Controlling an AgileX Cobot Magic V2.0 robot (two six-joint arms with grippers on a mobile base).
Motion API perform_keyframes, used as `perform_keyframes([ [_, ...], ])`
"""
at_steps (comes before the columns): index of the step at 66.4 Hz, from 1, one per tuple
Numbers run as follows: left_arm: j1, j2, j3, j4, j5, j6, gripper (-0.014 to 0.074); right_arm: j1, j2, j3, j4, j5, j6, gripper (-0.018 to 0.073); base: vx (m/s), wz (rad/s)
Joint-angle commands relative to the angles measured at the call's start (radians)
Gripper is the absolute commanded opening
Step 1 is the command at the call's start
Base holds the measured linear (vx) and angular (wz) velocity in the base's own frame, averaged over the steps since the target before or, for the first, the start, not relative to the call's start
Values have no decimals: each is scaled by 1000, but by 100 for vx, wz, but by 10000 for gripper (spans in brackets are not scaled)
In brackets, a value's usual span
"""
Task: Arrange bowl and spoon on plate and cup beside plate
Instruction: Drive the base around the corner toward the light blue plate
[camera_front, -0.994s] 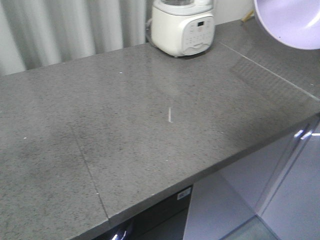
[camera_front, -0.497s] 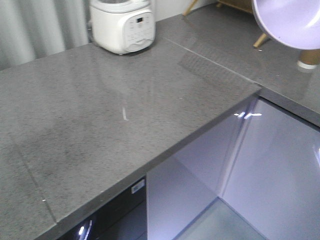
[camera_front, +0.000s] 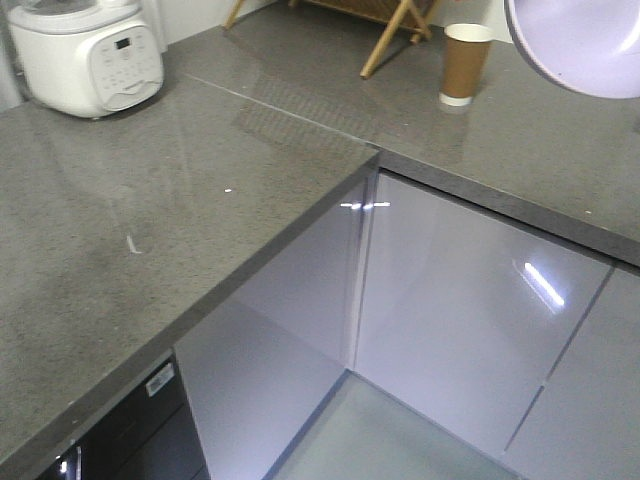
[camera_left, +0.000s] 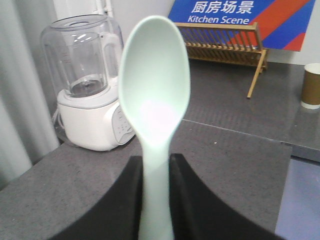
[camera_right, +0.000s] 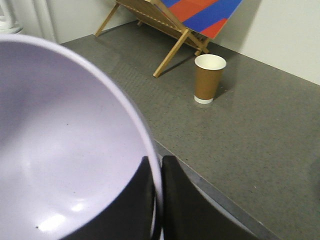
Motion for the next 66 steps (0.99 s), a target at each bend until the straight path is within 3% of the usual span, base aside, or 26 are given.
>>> perform_keyframes([
  [1,-7,-12,-21,0,-70,-15,-6,-1,-16,-30,0,-77,-6,-11,-3,-35],
  [66,-7,-12,-21,0,-70,-15,-6,-1,-16,-30,0,-75,-6,-11,-2,-43],
])
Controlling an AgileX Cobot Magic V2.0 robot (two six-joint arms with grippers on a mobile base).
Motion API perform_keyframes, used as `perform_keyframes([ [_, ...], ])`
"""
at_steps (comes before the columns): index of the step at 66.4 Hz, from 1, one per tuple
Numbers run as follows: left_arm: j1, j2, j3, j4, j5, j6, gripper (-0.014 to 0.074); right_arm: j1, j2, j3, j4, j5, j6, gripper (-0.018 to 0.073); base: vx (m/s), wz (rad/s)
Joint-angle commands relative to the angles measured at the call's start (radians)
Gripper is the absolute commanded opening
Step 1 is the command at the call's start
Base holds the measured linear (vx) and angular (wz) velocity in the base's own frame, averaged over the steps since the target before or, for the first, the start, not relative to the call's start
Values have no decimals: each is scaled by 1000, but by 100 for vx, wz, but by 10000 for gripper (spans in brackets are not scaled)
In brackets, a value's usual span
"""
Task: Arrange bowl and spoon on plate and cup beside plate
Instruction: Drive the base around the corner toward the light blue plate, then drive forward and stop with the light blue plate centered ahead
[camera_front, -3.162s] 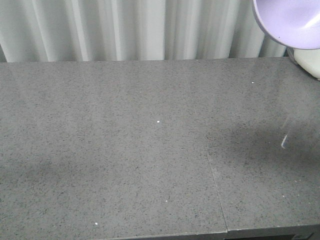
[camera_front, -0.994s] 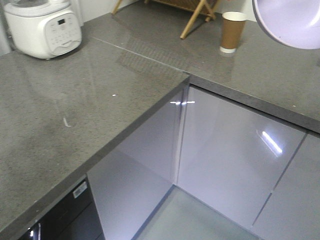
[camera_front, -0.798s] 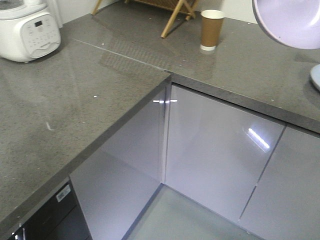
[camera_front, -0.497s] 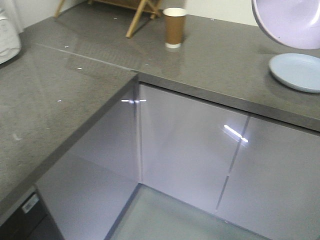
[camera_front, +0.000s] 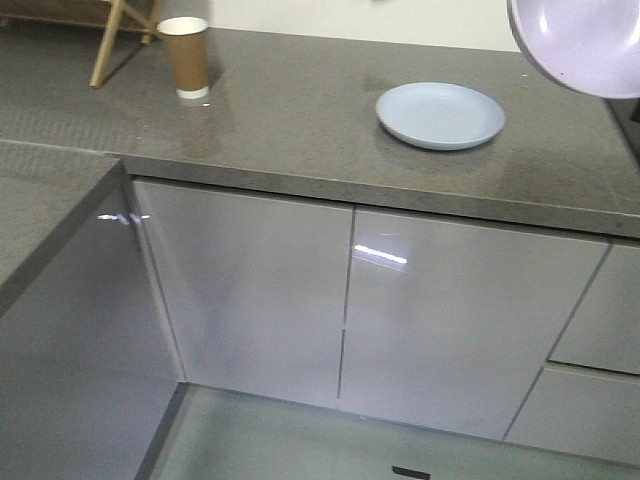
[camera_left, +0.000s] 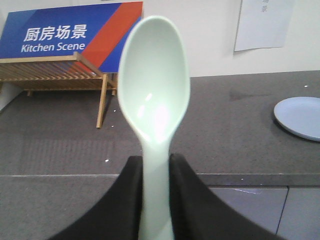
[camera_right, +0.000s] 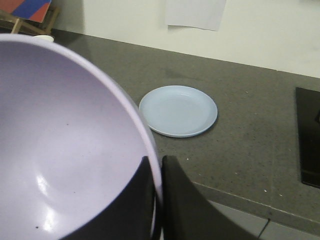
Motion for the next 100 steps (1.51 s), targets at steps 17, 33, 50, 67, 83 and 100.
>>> perform_keyframes([
  [17,-7,-12,-21,0,-70,-15,-6,-1,-16,-30,0,-75,-6,-11,1,-22],
  [33,-7,-12,-21,0,-70,-15,-6,-1,-16,-30,0,-74,-6,-11,2,-8],
  [50,-7,-12,-21,0,-70,-15,-6,-1,-16,-30,0,-74,-6,-11,3,-5],
  [67,-7,-12,-21,0,-70,-15,-6,-1,-16,-30,0,-74,-6,-11,5,-7],
  [83,-7,-12,-21,0,-70,-15,-6,-1,-16,-30,0,-74,-6,-11,8,-7],
  [100,-7,-12,-21,0,-70,-15,-6,-1,-16,-30,0,-74,-6,-11,11,-2],
])
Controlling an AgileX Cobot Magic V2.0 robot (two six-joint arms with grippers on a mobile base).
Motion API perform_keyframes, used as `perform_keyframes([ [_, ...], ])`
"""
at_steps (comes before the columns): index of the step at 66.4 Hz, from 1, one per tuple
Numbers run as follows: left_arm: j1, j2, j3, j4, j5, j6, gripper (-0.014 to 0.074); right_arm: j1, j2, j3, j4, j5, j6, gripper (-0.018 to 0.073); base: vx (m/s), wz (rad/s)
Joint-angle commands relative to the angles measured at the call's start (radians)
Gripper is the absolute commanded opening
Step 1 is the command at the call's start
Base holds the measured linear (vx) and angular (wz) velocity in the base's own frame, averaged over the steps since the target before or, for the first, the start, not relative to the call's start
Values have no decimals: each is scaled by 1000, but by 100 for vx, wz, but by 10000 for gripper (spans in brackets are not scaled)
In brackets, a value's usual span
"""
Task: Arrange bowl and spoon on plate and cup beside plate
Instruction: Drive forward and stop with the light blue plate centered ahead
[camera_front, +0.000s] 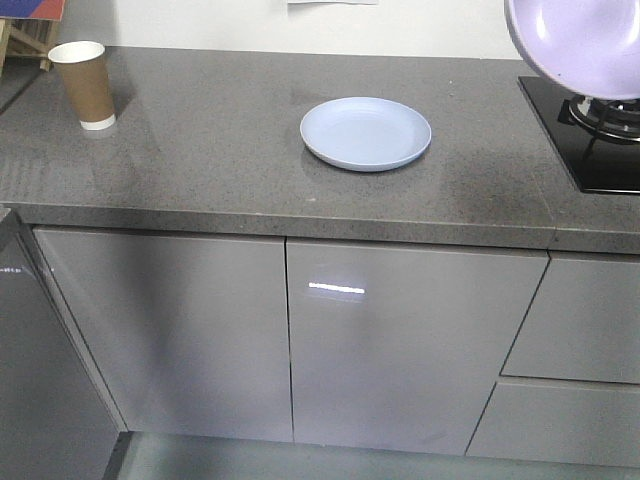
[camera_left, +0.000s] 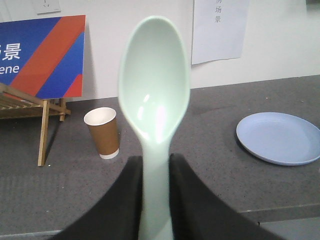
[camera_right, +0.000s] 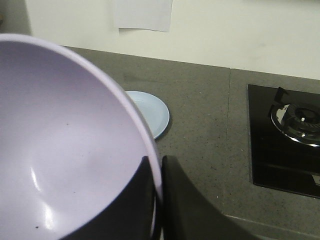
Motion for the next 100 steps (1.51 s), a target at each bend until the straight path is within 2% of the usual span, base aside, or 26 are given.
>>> perform_keyframes([
  [1,-7,-12,-21,0,-70,-15,-6,-1,-16,-30,0,-75,-6,-11,14,0],
  [100,-7,-12,-21,0,-70,-15,-6,-1,-16,-30,0,-75,-6,-11,13,-6],
])
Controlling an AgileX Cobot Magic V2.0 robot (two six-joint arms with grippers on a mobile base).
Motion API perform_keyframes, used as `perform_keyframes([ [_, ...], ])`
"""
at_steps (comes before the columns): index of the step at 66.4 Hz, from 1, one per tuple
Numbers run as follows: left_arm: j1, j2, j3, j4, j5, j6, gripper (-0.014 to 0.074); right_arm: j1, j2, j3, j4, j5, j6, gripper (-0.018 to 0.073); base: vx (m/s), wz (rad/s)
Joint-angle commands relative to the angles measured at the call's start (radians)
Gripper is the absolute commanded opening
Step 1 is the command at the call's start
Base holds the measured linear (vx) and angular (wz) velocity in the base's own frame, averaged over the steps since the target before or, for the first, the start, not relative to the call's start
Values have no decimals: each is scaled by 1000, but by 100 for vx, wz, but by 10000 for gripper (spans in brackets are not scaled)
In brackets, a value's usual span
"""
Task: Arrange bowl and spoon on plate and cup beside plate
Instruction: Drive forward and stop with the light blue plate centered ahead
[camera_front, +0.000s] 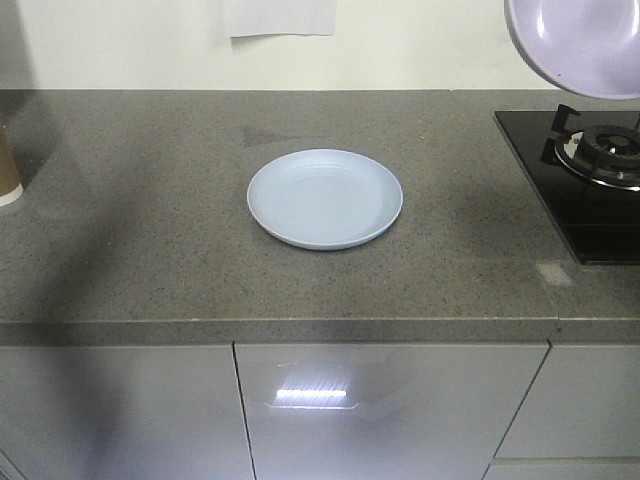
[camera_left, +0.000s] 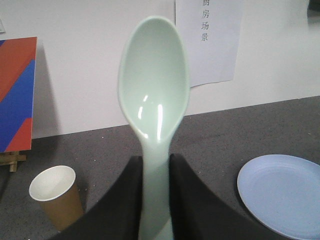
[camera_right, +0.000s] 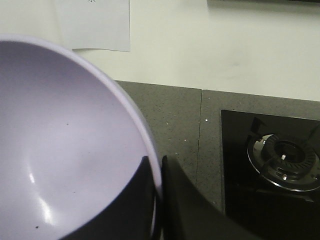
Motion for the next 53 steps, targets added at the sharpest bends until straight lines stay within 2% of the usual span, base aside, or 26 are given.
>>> perform_keyframes([
  [1,-7,-12,-21,0,-70,-15,-6,-1,-16,-30,0,-75,-6,-11,11,-1],
  [53,-7,-12,-21,0,-70,-15,-6,-1,-16,-30,0,-75,-6,-11,9,2],
])
